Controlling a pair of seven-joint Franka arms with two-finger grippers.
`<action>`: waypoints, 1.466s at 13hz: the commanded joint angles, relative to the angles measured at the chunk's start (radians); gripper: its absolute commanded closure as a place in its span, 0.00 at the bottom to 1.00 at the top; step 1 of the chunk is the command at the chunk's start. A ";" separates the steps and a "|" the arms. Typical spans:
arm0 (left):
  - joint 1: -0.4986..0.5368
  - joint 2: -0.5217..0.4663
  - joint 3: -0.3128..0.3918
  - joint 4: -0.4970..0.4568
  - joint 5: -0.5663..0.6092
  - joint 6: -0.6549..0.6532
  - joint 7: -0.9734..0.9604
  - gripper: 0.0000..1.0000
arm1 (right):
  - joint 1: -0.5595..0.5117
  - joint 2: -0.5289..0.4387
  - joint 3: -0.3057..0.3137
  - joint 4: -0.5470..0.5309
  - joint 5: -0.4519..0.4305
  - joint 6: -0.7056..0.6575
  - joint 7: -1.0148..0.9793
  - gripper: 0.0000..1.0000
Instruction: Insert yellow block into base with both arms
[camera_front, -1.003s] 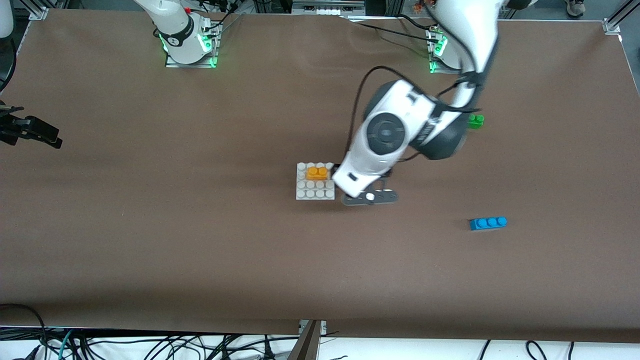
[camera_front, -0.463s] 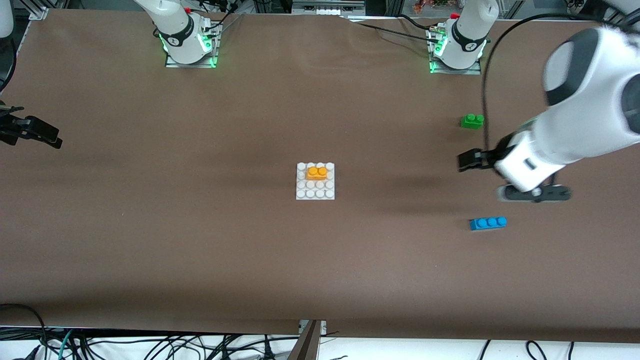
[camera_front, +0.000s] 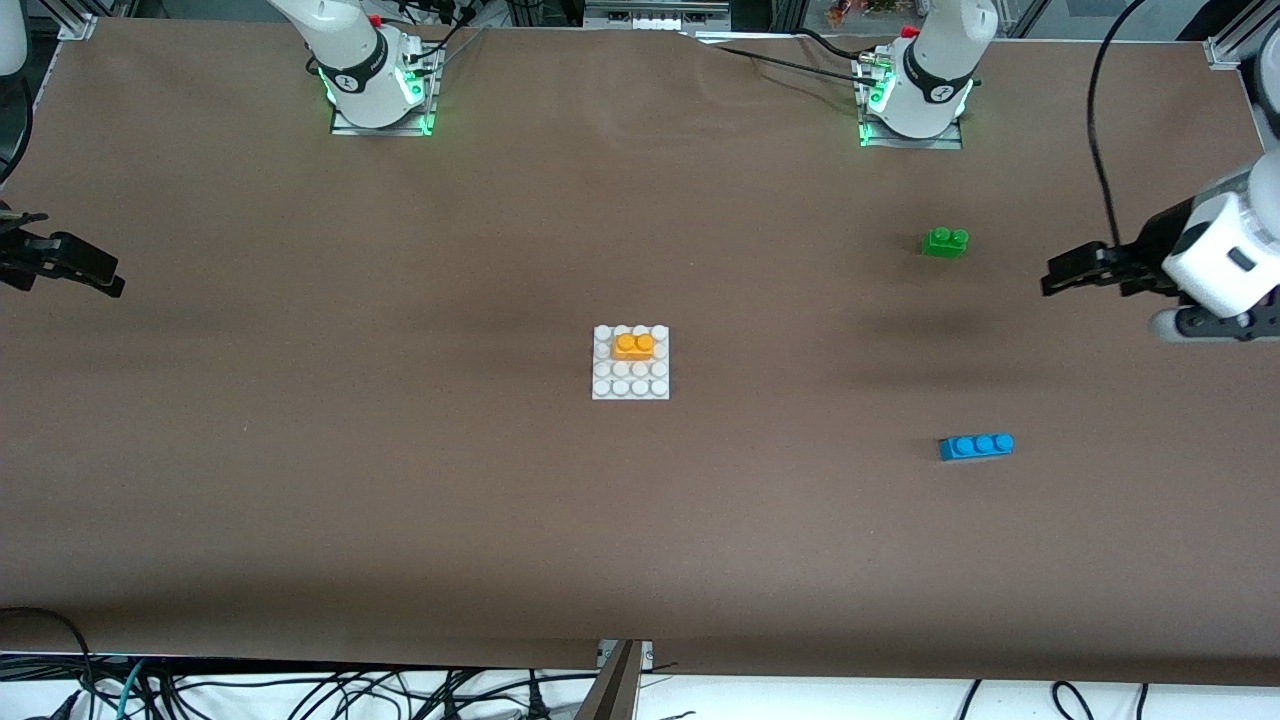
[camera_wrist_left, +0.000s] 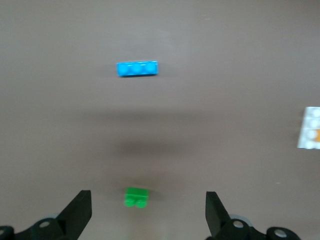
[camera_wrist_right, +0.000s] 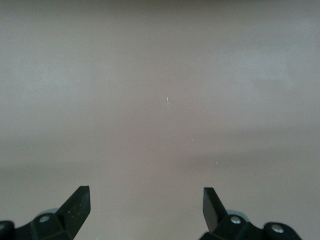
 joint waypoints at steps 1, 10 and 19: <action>-0.003 -0.058 -0.019 -0.061 0.055 0.031 0.012 0.00 | -0.008 0.004 0.008 0.018 -0.004 -0.010 -0.004 0.00; -0.012 0.002 -0.025 0.012 0.101 0.046 0.012 0.00 | -0.010 0.004 0.008 0.018 -0.004 -0.010 -0.002 0.00; -0.007 0.002 -0.025 0.005 0.052 0.043 0.014 0.00 | -0.010 0.004 0.008 0.016 -0.004 -0.010 -0.001 0.00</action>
